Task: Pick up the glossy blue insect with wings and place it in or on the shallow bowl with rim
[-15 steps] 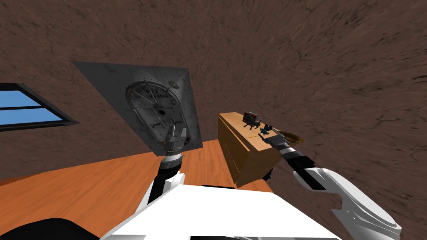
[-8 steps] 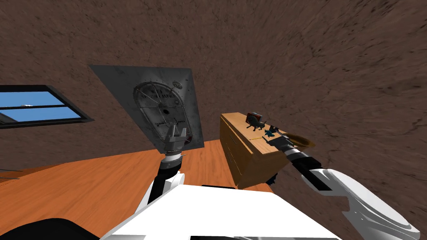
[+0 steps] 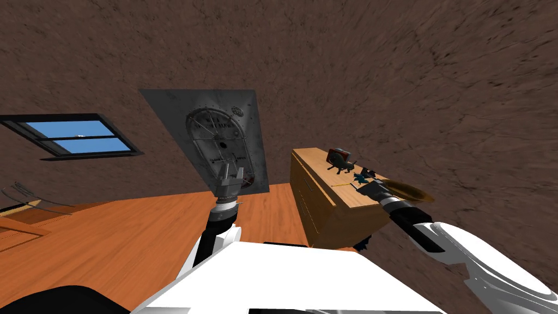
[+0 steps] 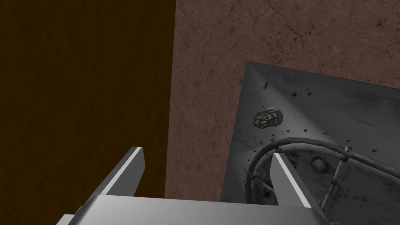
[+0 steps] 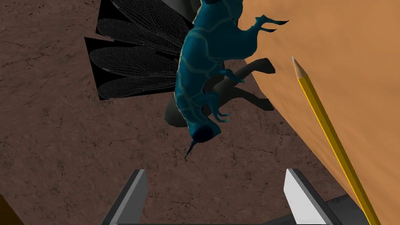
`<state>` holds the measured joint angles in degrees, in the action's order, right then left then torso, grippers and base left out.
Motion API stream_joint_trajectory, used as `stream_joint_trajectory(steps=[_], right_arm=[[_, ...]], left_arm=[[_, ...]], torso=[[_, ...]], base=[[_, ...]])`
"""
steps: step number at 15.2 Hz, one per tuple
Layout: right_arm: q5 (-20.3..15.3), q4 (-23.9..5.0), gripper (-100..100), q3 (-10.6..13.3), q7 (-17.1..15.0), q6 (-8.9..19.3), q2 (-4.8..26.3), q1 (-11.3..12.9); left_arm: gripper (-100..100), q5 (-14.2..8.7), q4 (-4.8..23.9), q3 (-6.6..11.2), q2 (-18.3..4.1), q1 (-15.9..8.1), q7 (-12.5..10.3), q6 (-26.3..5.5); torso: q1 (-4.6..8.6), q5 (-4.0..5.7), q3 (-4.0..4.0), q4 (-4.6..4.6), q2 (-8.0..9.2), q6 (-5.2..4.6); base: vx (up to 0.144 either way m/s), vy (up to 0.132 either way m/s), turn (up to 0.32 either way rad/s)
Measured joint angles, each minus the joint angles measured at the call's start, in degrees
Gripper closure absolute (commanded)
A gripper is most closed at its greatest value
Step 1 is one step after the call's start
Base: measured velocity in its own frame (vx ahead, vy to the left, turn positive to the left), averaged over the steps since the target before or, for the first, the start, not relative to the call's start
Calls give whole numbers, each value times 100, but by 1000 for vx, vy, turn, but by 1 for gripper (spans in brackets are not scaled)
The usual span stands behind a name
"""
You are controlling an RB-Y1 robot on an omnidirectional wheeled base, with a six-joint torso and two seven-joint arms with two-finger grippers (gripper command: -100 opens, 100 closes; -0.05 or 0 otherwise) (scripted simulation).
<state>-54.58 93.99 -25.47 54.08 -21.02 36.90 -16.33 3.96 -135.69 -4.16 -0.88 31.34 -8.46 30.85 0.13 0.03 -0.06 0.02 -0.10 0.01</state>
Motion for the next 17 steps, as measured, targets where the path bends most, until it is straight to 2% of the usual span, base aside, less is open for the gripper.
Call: stream_joint_trajectory(steps=[6,11,12,17], right_arm=[[-396,-355,-100,-101,519,111,411,-88],[-457,-529,-100,-34,414,362,587,33],[-461,-543,100,-26,398,392,599,46],[-465,-543,100,-23,402,392,599,43]], left_arm=[[0,0,0,0,0,0,0,0],[0,0,0,0,0,-1,0,0],[0,0,0,0,0,0,0,0],[0,0,0,0,0,0,0,0]], torso=[[-4,-1,1,0,1,0],[-5,-1,11,-4,19,3],[-7,-1,11,-4,18,-1],[-12,-3,9,-5,13,-4]], base=[[19,-19,87],[-28,-16,172],[-7,-6,3],[3,1,-34]])
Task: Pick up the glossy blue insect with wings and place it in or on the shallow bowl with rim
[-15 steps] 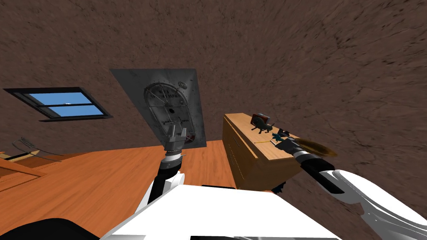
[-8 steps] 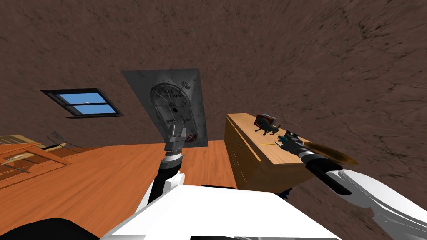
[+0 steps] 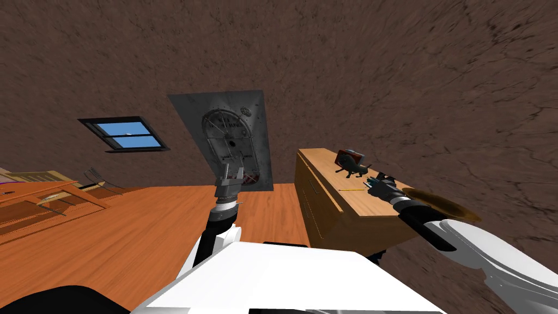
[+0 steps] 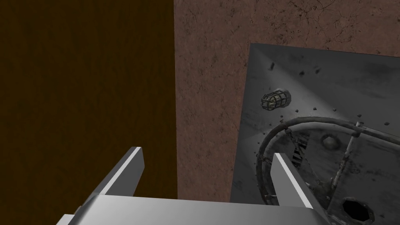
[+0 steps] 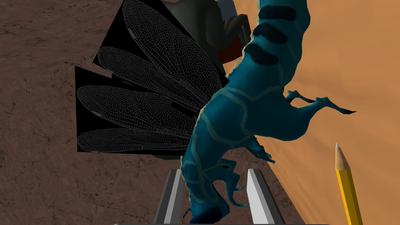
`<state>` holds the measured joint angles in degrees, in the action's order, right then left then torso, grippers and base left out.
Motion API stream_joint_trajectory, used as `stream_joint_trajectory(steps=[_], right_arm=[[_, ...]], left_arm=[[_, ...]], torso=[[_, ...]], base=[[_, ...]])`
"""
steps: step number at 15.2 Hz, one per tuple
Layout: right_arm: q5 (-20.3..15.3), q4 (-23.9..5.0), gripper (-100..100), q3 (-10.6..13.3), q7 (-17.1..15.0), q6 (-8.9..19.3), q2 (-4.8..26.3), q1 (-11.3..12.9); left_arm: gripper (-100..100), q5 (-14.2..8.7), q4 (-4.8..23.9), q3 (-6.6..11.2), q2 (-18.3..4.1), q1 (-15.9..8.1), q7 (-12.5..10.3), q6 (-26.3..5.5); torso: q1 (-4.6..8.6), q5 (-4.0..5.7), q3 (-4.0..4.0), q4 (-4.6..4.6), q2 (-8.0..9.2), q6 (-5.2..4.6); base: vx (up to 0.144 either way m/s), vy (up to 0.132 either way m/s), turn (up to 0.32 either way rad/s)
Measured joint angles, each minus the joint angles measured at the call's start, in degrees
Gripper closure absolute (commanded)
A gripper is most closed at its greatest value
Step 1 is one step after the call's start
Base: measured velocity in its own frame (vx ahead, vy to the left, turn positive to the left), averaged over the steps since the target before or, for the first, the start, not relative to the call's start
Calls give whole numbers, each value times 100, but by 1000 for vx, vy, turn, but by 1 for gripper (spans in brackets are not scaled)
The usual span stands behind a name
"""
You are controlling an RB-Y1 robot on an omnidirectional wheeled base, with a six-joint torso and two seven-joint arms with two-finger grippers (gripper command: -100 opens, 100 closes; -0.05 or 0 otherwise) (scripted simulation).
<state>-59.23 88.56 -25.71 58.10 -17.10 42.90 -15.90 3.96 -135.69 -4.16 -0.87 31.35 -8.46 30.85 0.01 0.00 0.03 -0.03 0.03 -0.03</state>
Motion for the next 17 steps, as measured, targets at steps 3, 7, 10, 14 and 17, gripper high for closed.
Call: stream_joint_trajectory(steps=[3,7,10,14,17], right_arm=[[40,106,100,-59,83,-169,-98,-66],[80,142,100,-200,-64,-277,61,47],[99,362,100,-403,-275,-369,171,100],[127,418,100,-612,-476,-524,437,301],[179,499,100,-779,-666,-602,675,239]], left_arm=[[0,0,0,0,0,2,0,0],[0,0,0,-1,1,-1,0,0],[0,0,0,-1,1,-1,0,0],[0,0,0,0,0,0,0,0],[0,0,0,1,-1,0,0,0]], torso=[[2,10,0,5,4,-29],[-46,-4,43,-15,75,-35],[-38,-9,60,-28,95,-33],[3,-7,56,-32,83,-39],[49,2,44,-25,63,-37]], base=[[38,20,-219],[-128,138,-193],[-112,65,-201],[-74,-25,-141],[-16,-154,-17]])
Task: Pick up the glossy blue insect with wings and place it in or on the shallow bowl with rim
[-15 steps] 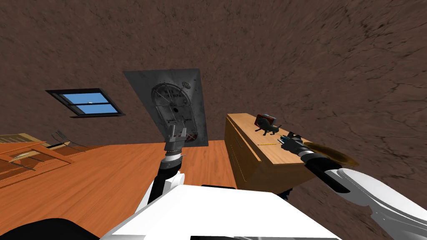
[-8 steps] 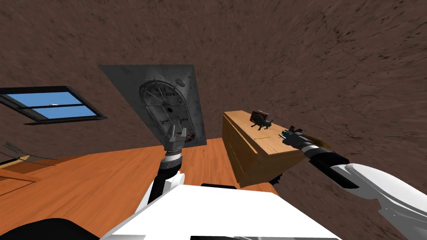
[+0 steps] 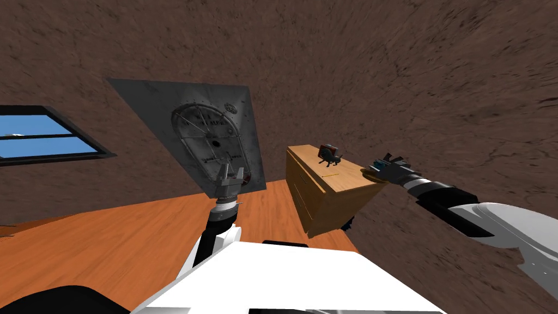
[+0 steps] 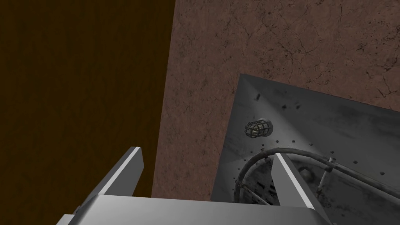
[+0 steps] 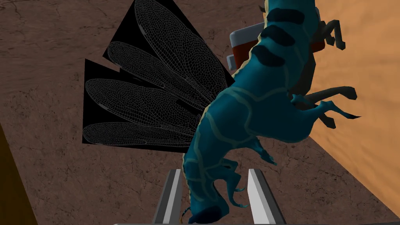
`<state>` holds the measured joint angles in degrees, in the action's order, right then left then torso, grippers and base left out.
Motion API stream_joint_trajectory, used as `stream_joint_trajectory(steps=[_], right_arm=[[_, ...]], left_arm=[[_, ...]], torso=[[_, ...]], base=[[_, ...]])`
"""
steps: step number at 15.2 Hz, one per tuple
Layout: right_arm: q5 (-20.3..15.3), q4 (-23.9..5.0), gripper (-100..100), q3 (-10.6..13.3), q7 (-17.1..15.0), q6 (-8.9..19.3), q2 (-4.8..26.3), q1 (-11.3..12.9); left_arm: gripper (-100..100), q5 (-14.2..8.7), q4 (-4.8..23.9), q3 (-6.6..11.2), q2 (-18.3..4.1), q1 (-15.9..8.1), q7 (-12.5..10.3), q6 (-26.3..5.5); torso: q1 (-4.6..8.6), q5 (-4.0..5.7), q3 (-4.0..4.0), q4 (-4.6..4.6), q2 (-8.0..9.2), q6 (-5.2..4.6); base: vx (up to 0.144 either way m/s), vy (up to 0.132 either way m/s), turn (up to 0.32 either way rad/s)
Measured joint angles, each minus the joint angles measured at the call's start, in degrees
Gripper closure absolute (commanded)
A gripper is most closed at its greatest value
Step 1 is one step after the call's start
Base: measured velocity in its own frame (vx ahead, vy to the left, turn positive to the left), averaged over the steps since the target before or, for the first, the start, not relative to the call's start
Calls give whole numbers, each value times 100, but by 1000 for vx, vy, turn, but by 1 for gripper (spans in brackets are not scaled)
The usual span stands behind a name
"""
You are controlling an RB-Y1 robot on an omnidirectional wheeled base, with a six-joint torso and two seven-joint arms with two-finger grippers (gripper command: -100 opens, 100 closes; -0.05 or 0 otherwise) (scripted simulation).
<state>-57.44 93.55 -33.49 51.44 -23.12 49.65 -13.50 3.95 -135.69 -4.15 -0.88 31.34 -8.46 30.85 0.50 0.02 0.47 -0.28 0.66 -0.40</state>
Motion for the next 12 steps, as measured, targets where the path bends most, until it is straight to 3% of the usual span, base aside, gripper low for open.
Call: stream_joint_trajectory(steps=[4,10,11,12], right_arm=[[72,-156,100,38,-17,-51,152,-184],[134,-390,100,304,-26,44,407,-523],[135,-392,-100,312,-35,57,421,-540],[134,-393,-100,311,-34,59,421,-538]], left_arm=[[0,0,0,1,-1,1,0,0],[0,0,0,1,-1,1,0,0],[0,0,0,1,-1,2,0,0],[0,0,0,0,0,1,0,0]], torso=[[51,19,-42,24,-64,9],[57,25,-70,42,-100,16],[33,21,-67,41,-95,16],[6,15,-62,39,-87,16]], base=[[59,-201,116],[66,-197,116],[14,-46,9],[7,-23,4]])
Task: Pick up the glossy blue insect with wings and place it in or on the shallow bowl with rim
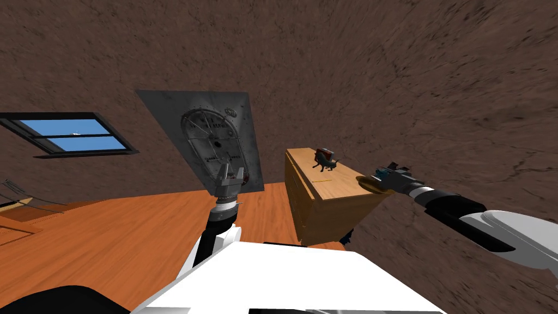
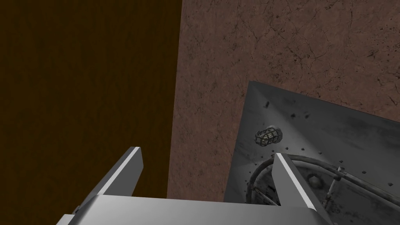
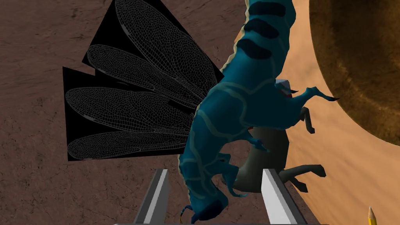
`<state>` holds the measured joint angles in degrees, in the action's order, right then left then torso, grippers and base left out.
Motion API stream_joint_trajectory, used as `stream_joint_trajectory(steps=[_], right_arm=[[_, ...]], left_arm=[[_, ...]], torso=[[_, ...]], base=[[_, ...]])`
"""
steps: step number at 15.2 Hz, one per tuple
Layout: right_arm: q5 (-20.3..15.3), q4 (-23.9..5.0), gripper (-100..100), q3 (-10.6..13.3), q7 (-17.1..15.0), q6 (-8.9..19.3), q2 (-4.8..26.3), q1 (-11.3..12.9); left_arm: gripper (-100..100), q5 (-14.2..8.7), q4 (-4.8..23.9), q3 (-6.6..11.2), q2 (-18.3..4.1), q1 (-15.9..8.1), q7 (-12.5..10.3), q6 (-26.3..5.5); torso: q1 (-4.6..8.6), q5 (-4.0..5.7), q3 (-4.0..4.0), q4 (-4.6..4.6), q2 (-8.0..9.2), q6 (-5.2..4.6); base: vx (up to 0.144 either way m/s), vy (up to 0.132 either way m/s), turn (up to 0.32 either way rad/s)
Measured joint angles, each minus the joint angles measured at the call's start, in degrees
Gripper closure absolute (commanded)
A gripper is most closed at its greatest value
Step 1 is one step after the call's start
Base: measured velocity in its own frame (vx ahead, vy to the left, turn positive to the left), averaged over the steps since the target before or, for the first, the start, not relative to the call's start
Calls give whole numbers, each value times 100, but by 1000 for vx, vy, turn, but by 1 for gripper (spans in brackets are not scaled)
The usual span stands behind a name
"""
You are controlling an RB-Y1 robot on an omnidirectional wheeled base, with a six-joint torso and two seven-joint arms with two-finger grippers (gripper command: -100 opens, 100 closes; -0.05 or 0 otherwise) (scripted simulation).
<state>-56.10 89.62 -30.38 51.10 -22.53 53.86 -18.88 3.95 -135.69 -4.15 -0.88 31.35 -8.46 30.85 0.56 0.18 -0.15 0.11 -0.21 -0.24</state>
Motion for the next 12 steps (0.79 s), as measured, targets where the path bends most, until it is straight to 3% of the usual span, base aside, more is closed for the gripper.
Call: stream_joint_trajectory(steps=[4,12], right_arm=[[0,-1,-100,0,0,0,0,0],[190,-64,-100,-253,-480,-149,673,-125]], left_arm=[[0,0,0,-1,1,0,0,0],[0,0,0,-1,1,0,0,0]], torso=[[-42,-12,9,-4,14,0],[-68,-20,6,-3,9,-1]], base=[[3,-2,-9],[23,42,-48]])
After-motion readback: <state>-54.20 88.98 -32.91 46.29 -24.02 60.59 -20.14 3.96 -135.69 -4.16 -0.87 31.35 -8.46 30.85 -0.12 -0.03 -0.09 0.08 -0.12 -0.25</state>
